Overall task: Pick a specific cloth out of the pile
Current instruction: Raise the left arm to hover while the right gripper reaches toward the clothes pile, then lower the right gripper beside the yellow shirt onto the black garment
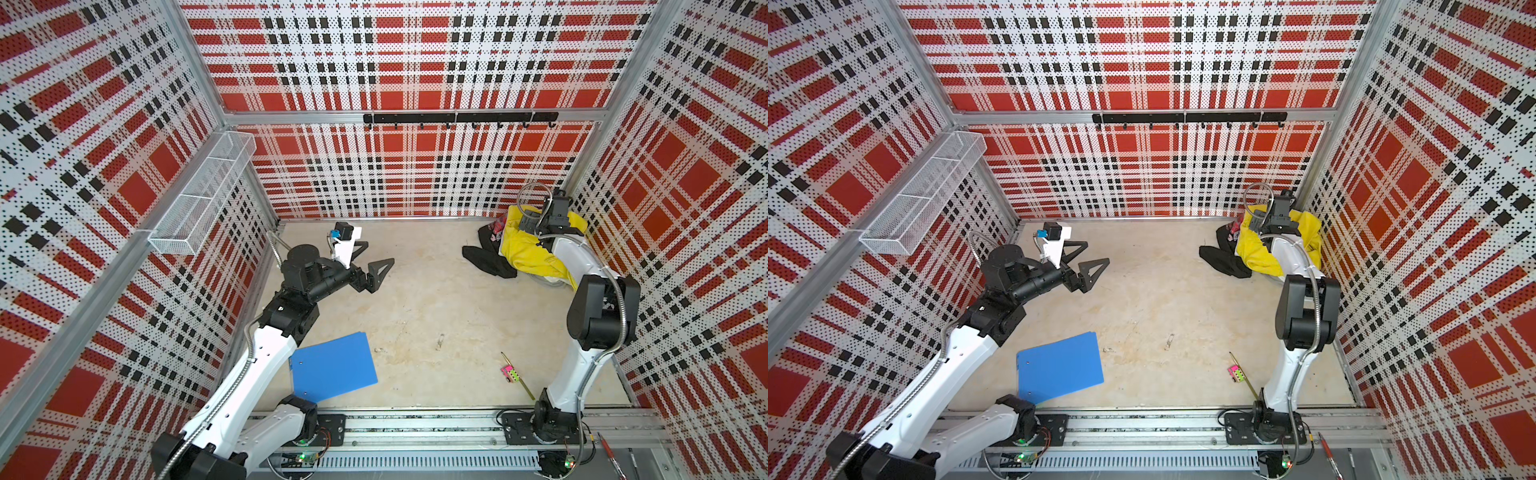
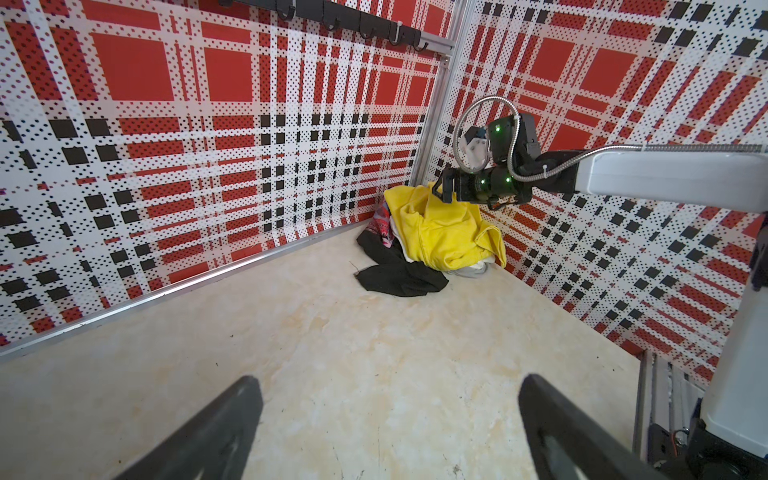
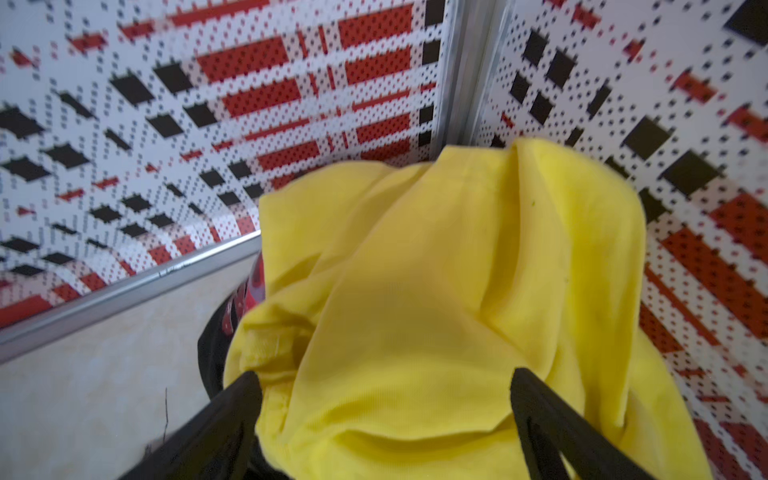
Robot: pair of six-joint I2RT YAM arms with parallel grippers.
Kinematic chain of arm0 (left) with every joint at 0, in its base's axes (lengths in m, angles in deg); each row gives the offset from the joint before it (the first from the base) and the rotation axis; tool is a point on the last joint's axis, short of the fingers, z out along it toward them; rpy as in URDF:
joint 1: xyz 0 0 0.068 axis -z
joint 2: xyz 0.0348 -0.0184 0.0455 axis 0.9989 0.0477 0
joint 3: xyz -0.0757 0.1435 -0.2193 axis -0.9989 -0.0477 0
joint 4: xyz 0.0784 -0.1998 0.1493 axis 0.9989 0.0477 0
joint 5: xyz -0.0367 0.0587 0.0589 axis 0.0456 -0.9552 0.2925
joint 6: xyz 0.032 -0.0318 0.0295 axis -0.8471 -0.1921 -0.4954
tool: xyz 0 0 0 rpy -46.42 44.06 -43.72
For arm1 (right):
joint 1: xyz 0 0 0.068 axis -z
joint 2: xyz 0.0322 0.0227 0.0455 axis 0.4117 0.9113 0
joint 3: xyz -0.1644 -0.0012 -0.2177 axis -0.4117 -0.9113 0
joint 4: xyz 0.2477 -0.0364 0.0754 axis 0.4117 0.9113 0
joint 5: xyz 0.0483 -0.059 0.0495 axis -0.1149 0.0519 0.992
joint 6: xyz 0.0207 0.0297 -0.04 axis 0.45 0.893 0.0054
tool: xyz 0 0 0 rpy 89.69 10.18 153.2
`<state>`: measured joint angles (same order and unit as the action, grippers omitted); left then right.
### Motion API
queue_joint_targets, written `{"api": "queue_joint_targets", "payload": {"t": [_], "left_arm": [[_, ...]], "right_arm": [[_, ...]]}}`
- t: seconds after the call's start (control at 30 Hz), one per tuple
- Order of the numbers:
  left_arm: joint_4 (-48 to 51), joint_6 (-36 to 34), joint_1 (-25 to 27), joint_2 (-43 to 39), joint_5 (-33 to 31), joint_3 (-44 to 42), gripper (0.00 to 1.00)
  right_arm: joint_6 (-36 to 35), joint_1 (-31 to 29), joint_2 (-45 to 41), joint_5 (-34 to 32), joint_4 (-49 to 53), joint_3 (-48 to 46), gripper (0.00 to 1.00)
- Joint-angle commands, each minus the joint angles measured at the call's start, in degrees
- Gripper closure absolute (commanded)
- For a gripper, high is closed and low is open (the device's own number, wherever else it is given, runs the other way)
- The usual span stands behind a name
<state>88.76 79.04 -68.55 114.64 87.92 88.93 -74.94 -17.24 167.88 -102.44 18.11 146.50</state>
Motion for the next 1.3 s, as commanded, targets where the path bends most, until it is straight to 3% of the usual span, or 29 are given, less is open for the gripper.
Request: {"api": "queue_joint_targets", "payload": {"t": [0.0, 0.23, 0.37, 0.47, 0.77, 1.0, 1.27], "left_arm": [[-2.2, 0.4, -0.3, 0.0, -0.1, -0.8, 0.01], [-2.4, 0.4, -0.4, 0.9, 0.2, -0.8, 0.01], [-2.4, 0.4, -0.4, 0.9, 0.1, -0.8, 0.01], [-2.4, 0.6, -0.4, 1.1, 0.1, -0.8, 0.01], [-2.6, 1.3, -0.7, 1.2, 0.9, -0.6, 0.01], [-2.8, 1.5, -0.7, 1.1, 0.8, -0.8, 0.01], [-3.0, 1.8, -0.7, 1.7, 0.4, -0.8, 0.01]], "right_arm": [[2.2, 2.3, 5.1, 0.2, 1.5, 5.8, 0.0], [4.5, 3.7, 16.8, 4.6, 8.8, 16.2, 0.0], [5.4, 3.7, 18.2, 7.4, 8.7, 13.6, 0.03], [5.2, 3.3, 17.9, 13.0, 8.0, 10.7, 0.05], [3.6, -3.2, 14.7, 13.1, 6.6, 2.9, 0.05], [3.7, -4.3, 8.9, 9.3, 1.9, -5.8, 0.04], [1.6, -6.0, -6.1, 10.0, -7.8, -16.5, 0.05]]}}
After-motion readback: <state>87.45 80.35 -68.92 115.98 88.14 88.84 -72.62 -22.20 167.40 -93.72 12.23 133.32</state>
